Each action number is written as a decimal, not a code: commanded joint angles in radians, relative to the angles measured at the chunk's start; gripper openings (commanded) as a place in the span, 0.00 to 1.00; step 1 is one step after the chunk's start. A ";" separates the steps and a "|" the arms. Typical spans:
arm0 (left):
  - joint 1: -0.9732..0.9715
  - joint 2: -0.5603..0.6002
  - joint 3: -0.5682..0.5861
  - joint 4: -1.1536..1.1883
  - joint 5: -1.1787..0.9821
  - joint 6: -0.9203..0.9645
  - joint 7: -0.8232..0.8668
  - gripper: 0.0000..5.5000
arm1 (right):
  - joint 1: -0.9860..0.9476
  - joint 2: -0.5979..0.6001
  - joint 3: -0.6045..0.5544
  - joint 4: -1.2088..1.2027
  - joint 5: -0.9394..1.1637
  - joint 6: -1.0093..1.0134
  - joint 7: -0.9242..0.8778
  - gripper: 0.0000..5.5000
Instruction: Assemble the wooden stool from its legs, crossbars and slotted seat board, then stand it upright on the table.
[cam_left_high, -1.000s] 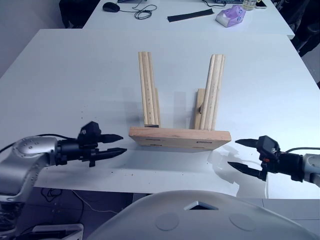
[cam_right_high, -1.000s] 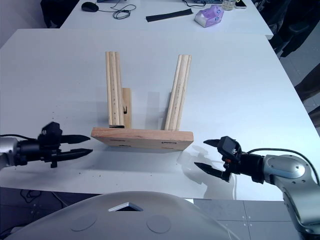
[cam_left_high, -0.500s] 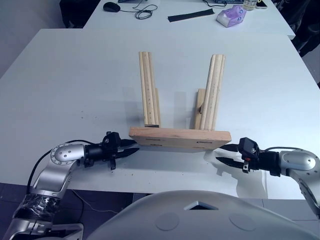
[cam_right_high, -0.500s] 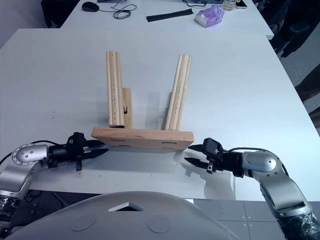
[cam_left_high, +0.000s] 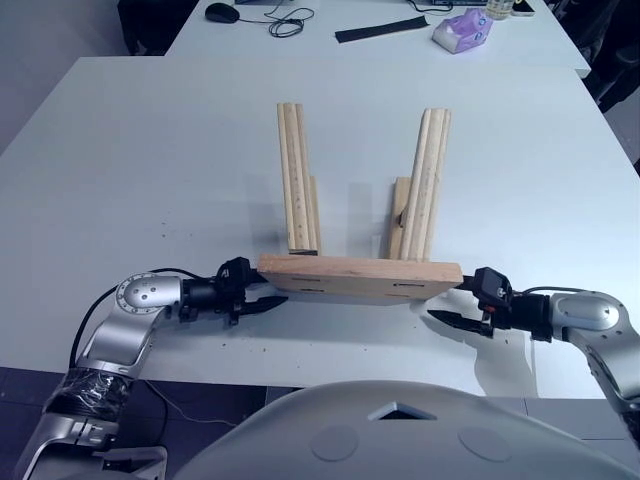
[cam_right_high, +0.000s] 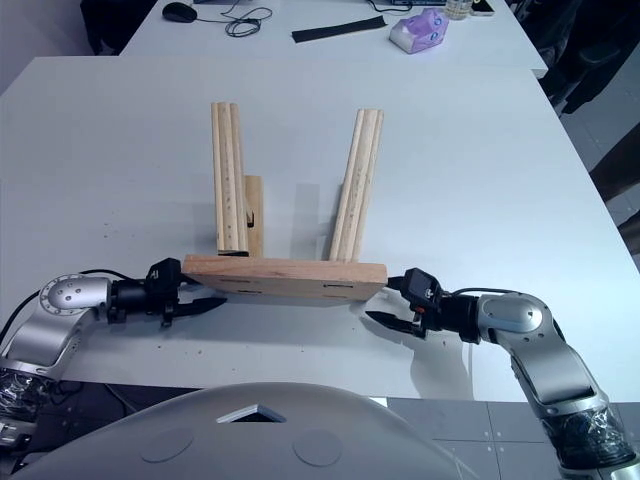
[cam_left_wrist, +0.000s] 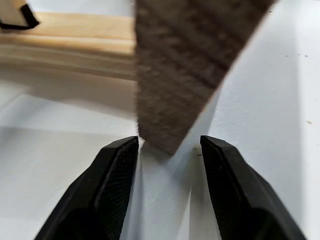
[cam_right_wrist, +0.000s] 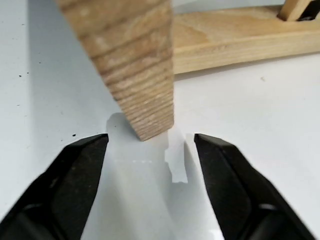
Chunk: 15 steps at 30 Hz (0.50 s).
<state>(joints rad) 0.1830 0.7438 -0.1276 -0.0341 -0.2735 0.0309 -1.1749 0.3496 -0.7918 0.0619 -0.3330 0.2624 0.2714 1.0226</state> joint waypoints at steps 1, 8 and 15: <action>-0.042 -0.010 -0.031 0.007 0.018 -0.008 -0.017 0.42 | -0.030 0.026 0.029 0.014 -0.014 -0.022 -0.018 0.71; -0.091 -0.031 -0.050 0.048 0.031 -0.024 -0.020 0.42 | -0.054 0.045 0.079 0.034 -0.042 -0.048 -0.023 0.90; -0.070 -0.016 -0.052 0.033 0.013 -0.031 -0.048 0.35 | -0.062 0.035 0.082 0.045 -0.031 -0.052 -0.009 0.98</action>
<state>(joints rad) 0.1061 0.7131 -0.1825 0.0089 -0.2556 0.0047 -1.2063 0.2997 -0.7479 0.1513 -0.2914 0.2286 0.2311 1.0072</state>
